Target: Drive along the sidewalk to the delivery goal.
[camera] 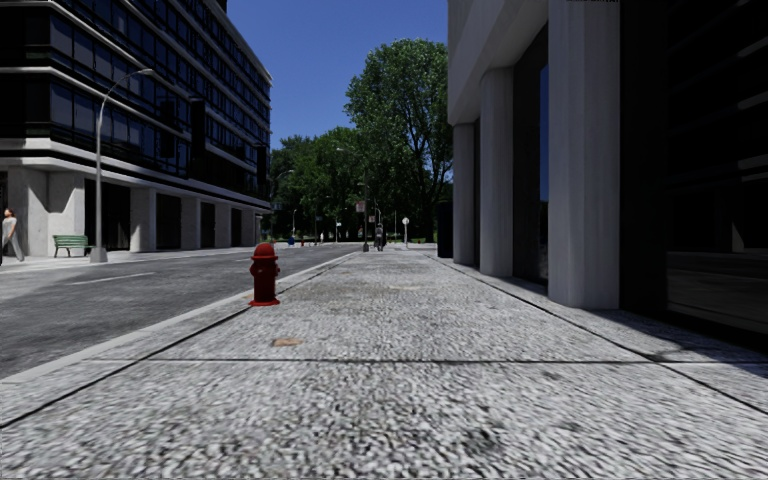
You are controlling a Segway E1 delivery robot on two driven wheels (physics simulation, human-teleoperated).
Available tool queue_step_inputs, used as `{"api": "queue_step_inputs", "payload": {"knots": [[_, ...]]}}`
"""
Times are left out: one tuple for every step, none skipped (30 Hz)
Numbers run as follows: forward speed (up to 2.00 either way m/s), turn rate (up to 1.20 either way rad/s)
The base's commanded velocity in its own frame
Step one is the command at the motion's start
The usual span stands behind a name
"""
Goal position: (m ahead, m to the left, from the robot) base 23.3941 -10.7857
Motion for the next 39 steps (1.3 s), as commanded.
{"api": "queue_step_inputs", "payload": {"knots": [[2.0,0.0],[2.0,0.0],[2.0,0.0],[2.0,0.0],[2.0,0.0],[2.0,0.0],[2.0,0.0],[2.0,0.0],[2.0,0.0],[2.0,0.0],[2.0,0.0],[2.0,0.0],[2.0,0.0],[2.0,0.0],[2.0,0.0],[2.0,0.0],[2.0,0.0],[2.0,0.0],[2.0,0.0],[2.0,0.0],[2.0,0.0],[2.0,0.0],[2.0,0.0],[2.0,0.0],[1.99,0.0],[1.98,0.0],[1.98,0.0],[1.98,0.0],[2.0,0.0],[2.0,0.0],[2.0,0.0],[2.0,0.0],[2.0,0.0],[2.0,0.0],[2.0,0.0],[2.0,0.0],[2.0,0.0],[2.0,0.0],[2.0,0.0]]}}
